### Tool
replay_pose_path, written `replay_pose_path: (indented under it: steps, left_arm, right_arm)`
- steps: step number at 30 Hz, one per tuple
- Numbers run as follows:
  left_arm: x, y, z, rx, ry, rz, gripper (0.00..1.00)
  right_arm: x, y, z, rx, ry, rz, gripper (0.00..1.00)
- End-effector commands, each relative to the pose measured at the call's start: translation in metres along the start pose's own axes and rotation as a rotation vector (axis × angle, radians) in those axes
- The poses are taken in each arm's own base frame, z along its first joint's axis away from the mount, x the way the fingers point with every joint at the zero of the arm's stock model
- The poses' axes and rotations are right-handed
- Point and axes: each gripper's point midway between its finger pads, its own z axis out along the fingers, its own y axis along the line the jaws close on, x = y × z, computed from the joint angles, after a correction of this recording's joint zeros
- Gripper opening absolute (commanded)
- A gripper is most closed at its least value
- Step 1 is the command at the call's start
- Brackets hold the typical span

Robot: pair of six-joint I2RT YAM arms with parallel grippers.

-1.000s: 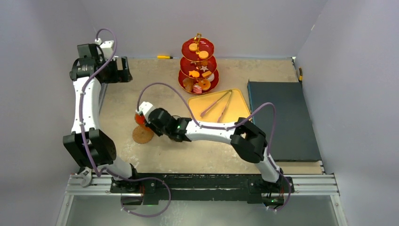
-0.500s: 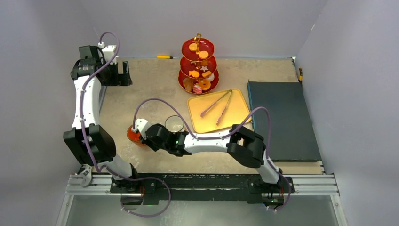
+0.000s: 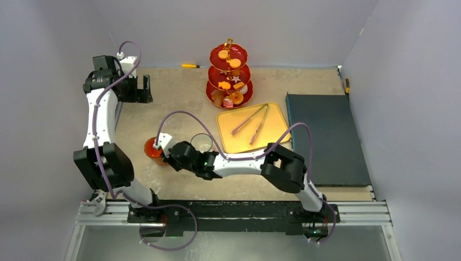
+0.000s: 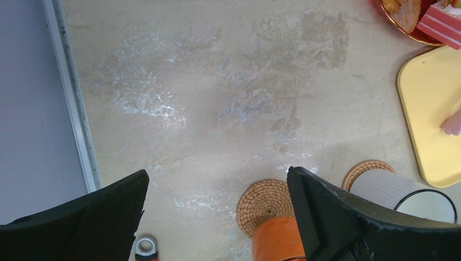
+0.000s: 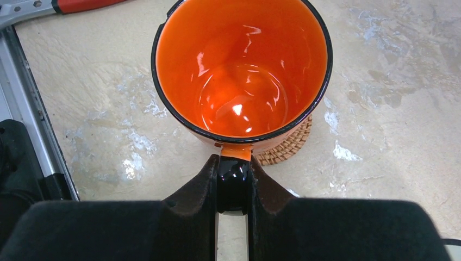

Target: Serve the afternoon tea

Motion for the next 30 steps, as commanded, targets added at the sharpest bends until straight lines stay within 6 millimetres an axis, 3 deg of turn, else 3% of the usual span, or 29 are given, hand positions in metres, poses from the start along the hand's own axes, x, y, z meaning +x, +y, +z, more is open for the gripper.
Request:
replay_pose_path:
  steps: [1,10,18,19,21,23,27,30]
  left_arm:
    - [-0.005,0.006,-0.008,-0.013,-0.031,0.038,0.99]
    - [0.005,0.017,-0.001,0.001,0.023,0.081,0.99]
    - [0.035,0.052,0.011,0.003,0.131,0.166,0.99]
    - [0.042,0.058,0.012,0.000,0.149,0.187,0.99]
    - [0.057,0.070,0.015,0.000,0.189,0.205,0.99]
    - [0.073,0.081,0.016,-0.003,0.228,0.229,0.99]
    - [0.106,0.092,0.021,0.013,0.300,0.265,0.99]
    - [0.123,0.095,0.024,0.033,0.320,0.283,0.99]
  right_arm:
    - [-0.033,-0.003,0.007,0.026,-0.140,0.018,0.00]
    - [-0.014,-0.013,0.018,0.083,-0.144,-0.008,0.00]
    - [0.001,-0.015,0.018,0.081,-0.129,-0.024,0.00]
    - [0.002,-0.014,0.017,0.078,-0.127,-0.027,0.09]
    - [0.001,-0.017,0.013,0.088,-0.130,-0.026,0.42]
    - [-0.004,-0.018,0.008,0.094,-0.141,-0.021,0.58]
    - [-0.020,-0.018,-0.004,0.087,-0.167,-0.001,0.74]
    - [-0.034,-0.017,-0.019,0.070,-0.186,0.027,0.76]
